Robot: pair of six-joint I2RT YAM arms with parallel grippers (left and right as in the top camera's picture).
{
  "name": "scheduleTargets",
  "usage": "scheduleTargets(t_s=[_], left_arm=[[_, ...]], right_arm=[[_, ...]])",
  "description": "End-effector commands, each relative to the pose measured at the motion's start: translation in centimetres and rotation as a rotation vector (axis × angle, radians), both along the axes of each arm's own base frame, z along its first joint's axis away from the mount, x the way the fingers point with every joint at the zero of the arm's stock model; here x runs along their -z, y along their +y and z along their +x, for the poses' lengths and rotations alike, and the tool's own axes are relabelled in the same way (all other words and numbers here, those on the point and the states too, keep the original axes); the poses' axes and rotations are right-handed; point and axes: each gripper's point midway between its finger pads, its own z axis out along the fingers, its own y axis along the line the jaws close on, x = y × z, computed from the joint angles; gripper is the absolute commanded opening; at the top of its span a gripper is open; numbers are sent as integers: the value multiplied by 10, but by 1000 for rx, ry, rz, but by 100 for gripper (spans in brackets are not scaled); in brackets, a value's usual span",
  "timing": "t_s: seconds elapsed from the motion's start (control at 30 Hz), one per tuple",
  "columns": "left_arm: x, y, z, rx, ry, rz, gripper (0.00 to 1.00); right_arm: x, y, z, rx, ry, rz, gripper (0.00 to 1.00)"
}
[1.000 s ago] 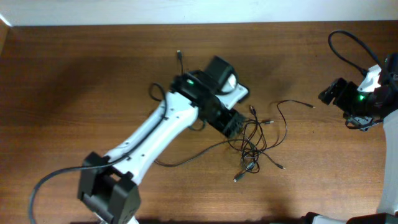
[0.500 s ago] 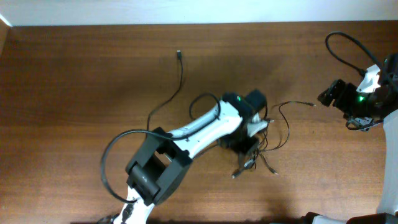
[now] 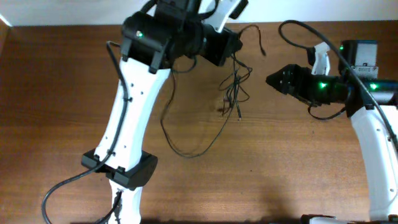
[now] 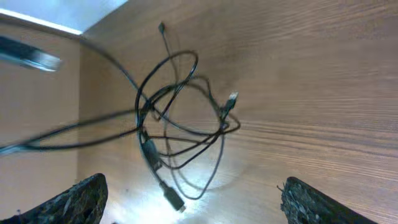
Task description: Untangle cables
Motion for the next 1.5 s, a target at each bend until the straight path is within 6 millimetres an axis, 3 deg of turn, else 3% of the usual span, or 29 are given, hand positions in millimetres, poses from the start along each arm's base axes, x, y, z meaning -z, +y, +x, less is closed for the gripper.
scheduleTargets(t_s=[0.0, 0.1, 0.2, 0.23, 0.37, 0.43, 0.53, 0.67, 0.7, 0.73, 0.77, 0.8, 0.87, 0.93, 1.0, 1.07, 1.17, 1.2, 1.23, 1.27, 1.3, 1.33, 1.37, 1.4, 1.43, 1.47], left_arm=[[-49, 8, 6, -34, -83, -138, 0], [-99, 11, 9, -100, -151, -283, 0], [-119, 10, 10, -133, -150, -362, 0], [-120, 10, 11, -141, -145, -372, 0], [-117, 27, 33, -314, -146, -352, 0], [-115, 39, 44, -444, -86, -389, 0], [-118, 41, 45, -487, -24, -445, 0], [-124, 39, 39, -469, -14, -469, 0], [-125, 39, 39, -467, -14, -470, 0], [-125, 39, 39, -468, -14, -470, 0], [-124, 43, 42, -486, -23, -465, 0], [-123, 55, 51, -526, -71, -434, 0], [-85, 117, 81, -776, -94, -248, 0], [-35, 155, 92, -793, -50, -30, 0], [7, 193, 96, -864, 27, 134, 0], [48, 220, 94, -849, 94, 309, 4], [90, 239, 92, -871, 190, 429, 12], [102, 240, 90, -864, 222, 451, 27], [110, 240, 90, -859, 240, 463, 64], [112, 240, 89, -858, 244, 466, 82], [110, 235, 91, -811, 226, 463, 91], [106, 211, 93, -653, 197, 400, 94], [94, 163, 85, -335, 145, 256, 92], [78, 128, 68, -89, 92, 115, 91], [58, 103, 50, 94, 47, -26, 91], [54, 94, 42, 146, 45, -60, 91]], right_arm=[[-1, 15, 4, -7, 1, 8, 90], [10, 23, 14, -6, 32, 29, 90], [9, 51, 21, -104, 10, 114, 90], [5, 58, 22, -125, -14, 123, 90], [-12, 77, 22, -207, -83, 192, 69], [-9, 84, 18, -240, -92, 175, 68], [35, 80, 37, -164, -53, -24, 68], [57, 113, 51, -342, -194, -109, 68], [69, 106, 65, -305, -214, -182, 63], [76, 104, 69, -302, -211, -201, 49], [78, 104, 68, -305, -201, -203, 24], [71, 106, 63, -335, -219, -186, 4], [24, 93, 48, -313, -293, -167, 4], [-25, 67, 24, -227, -341, -153, 4], [-50, 36, -4, -133, -317, -146, 4], [-63, 11, -27, -67, -298, -139, 4], [-100, 24, -48, -117, -313, 92, 4], [-112, 27, -49, -106, -307, 131, 4], [-121, 27, -50, -98, -316, 141, 4], [-129, 28, -51, -94, -328, 151, 4], [-139, 33, -51, -106, -349, 161, 4], [-153, 45, -54, -141, -381, 175, 4], [-168, 60, -54, -173, -421, 164, 4], [-175, 66, -48, -166, -435, 137, 4], [-181, 71, -38, -155, -426, 124, 4], [-178, 69, -24, -134, -406, 105, 4]])
